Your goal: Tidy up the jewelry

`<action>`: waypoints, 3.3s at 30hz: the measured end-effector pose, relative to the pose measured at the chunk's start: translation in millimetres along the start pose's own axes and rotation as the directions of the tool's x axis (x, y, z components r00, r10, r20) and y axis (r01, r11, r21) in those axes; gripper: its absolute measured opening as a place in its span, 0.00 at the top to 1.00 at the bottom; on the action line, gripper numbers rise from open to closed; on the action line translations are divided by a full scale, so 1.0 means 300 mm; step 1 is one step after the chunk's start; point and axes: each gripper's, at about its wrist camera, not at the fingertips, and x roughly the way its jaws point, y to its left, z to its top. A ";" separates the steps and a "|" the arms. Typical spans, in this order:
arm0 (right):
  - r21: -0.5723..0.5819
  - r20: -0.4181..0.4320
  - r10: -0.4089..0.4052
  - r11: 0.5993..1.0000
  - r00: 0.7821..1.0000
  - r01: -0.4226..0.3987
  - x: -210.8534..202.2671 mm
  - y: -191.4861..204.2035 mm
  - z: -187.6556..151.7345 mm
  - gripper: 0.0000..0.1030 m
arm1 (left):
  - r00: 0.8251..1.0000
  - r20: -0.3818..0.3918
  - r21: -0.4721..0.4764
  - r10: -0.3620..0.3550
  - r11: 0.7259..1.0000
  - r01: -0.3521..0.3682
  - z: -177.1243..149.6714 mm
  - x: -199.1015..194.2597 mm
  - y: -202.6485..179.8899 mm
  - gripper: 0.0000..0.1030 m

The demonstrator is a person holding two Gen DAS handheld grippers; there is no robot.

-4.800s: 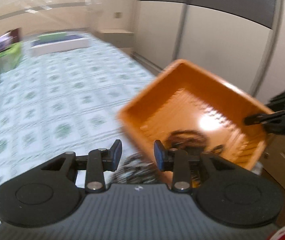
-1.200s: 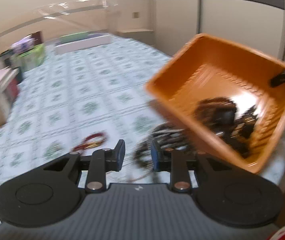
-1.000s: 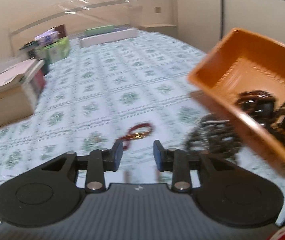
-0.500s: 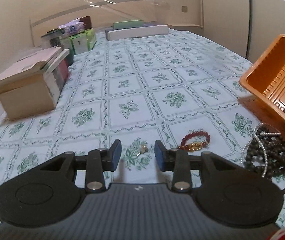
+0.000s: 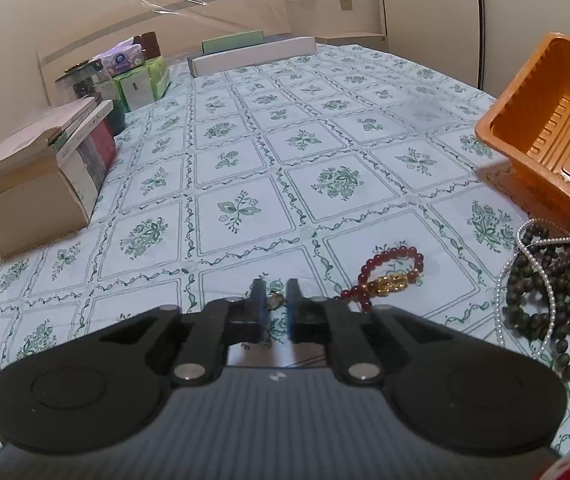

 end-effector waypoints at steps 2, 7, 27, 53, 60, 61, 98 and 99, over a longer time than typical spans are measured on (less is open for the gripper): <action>0.000 0.000 0.000 1.000 1.000 0.000 0.001 0.000 0.000 0.97 | 1.000 0.003 0.008 0.003 1.000 -0.003 0.000 -0.005 -0.004 0.92; 0.000 0.001 0.001 1.000 1.000 -0.001 0.002 -0.001 0.001 0.97 | 1.000 0.028 0.012 -0.004 1.000 0.004 0.008 -0.054 -0.018 0.92; 0.005 0.015 0.006 1.000 1.000 -0.006 -0.013 0.000 0.000 0.96 | 0.925 0.159 0.062 -0.345 0.939 0.339 0.157 -0.304 -0.423 0.92; 0.015 0.019 0.015 1.000 1.000 -0.015 -0.012 -0.009 -0.005 0.96 | 0.923 0.150 0.060 -0.353 0.936 0.348 0.122 -0.304 -0.472 0.83; 0.014 0.019 0.014 1.000 1.000 -0.014 -0.011 -0.009 -0.006 0.96 | 0.975 0.112 -0.041 -0.191 0.980 0.197 0.041 -0.297 -0.254 0.83; 0.015 0.019 0.015 1.000 1.000 -0.015 -0.012 -0.010 -0.006 0.96 | 0.980 0.103 -0.053 -0.168 0.983 0.174 0.027 -0.292 -0.224 0.83; 0.011 0.008 0.009 1.000 1.000 -0.009 0.003 -0.007 -0.009 0.97 | 0.991 -0.024 0.108 -0.130 0.985 0.132 -0.006 -0.080 -0.122 0.96; 0.011 0.008 0.009 1.000 1.000 -0.009 0.003 -0.007 -0.009 0.97 | 0.992 -0.023 0.104 -0.128 0.986 0.130 -0.009 -0.093 -0.120 0.96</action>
